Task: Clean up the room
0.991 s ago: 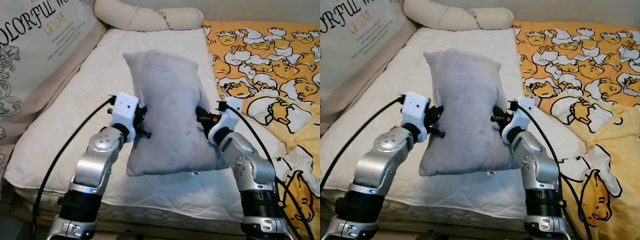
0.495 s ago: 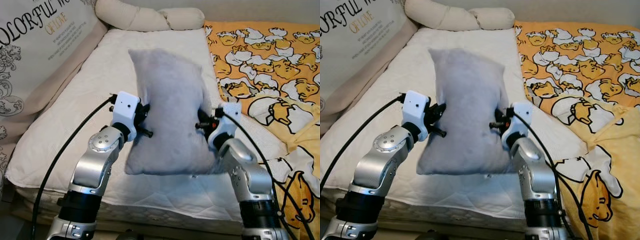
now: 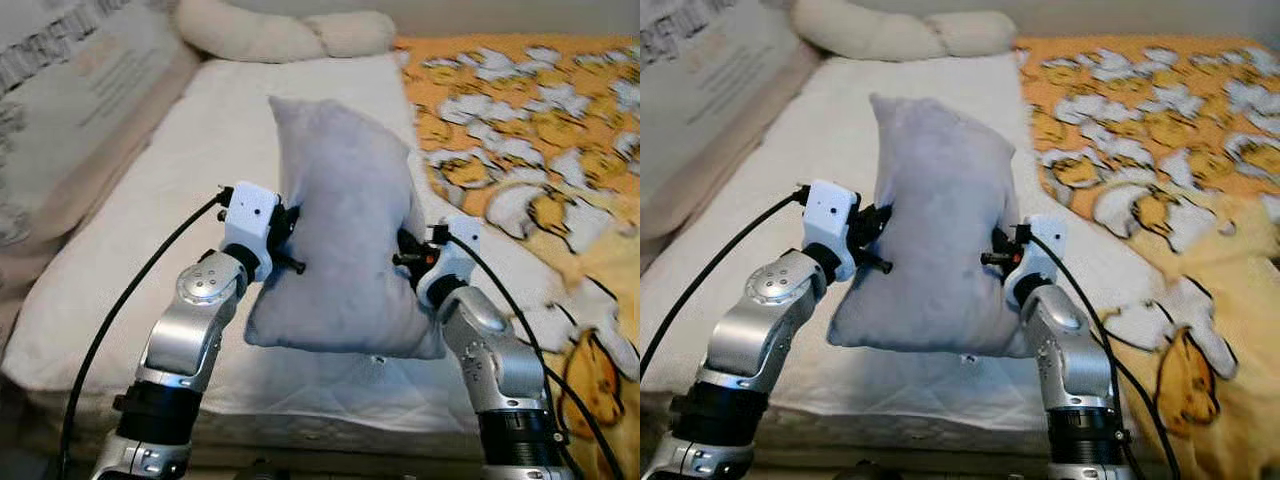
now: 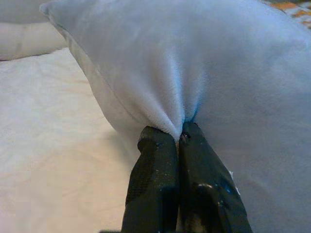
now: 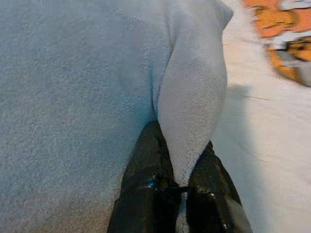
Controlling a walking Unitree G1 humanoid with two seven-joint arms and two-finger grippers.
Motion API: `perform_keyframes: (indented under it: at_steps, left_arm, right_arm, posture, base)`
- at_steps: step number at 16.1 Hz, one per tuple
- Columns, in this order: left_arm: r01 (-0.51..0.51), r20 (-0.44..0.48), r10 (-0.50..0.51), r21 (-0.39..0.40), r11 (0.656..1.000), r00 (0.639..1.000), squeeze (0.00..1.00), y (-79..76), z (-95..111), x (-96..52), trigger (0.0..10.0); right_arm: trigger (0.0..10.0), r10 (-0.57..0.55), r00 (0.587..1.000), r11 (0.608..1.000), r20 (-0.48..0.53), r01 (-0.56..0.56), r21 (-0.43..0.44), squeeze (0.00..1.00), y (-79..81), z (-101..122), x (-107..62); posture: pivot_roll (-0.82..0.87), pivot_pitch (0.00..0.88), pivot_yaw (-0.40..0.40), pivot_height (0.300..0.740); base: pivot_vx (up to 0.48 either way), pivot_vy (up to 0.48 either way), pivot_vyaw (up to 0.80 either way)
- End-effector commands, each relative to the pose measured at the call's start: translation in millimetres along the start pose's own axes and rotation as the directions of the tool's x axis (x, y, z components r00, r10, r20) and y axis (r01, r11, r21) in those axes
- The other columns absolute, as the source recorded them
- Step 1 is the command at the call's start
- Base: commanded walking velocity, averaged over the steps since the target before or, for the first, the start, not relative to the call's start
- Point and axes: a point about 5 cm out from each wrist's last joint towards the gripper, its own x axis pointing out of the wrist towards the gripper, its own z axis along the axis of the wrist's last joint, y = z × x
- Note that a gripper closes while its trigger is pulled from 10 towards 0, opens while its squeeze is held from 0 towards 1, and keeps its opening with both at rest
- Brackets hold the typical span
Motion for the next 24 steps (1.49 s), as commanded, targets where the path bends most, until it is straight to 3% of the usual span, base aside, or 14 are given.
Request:
perform_keyframes:
  at_steps: [1, 24]
  left_arm:
    - [0.007, 0.03, -0.008, 0.026, 1.0, 1.0, 0.0, 1.9, 8.8, 1.8, 10.0]
    - [0.01, -0.005, -0.01, 0.038, 0.999, 1.0, 0.0, 5.2, 1.1, 2.5, 10.0]
  right_arm:
    - [10.0, 0.01, 0.999, 1.0, 0.044, -0.011, 0.01, 0.0, 4.7, 11.3, 1.4]
    - [10.0, -0.002, 1.0, 1.0, 0.012, 0.003, -0.023, 0.0, 5.4, 5.1, 3.9]
  posture:
    - [0.02, 0.0, 0.069, 0.74]
    - [0.01, 0.0, 0.081, 0.74]
  base:
    - [0.0, 0.371, 0.0]
    - [0.0, 0.37, 0.0]
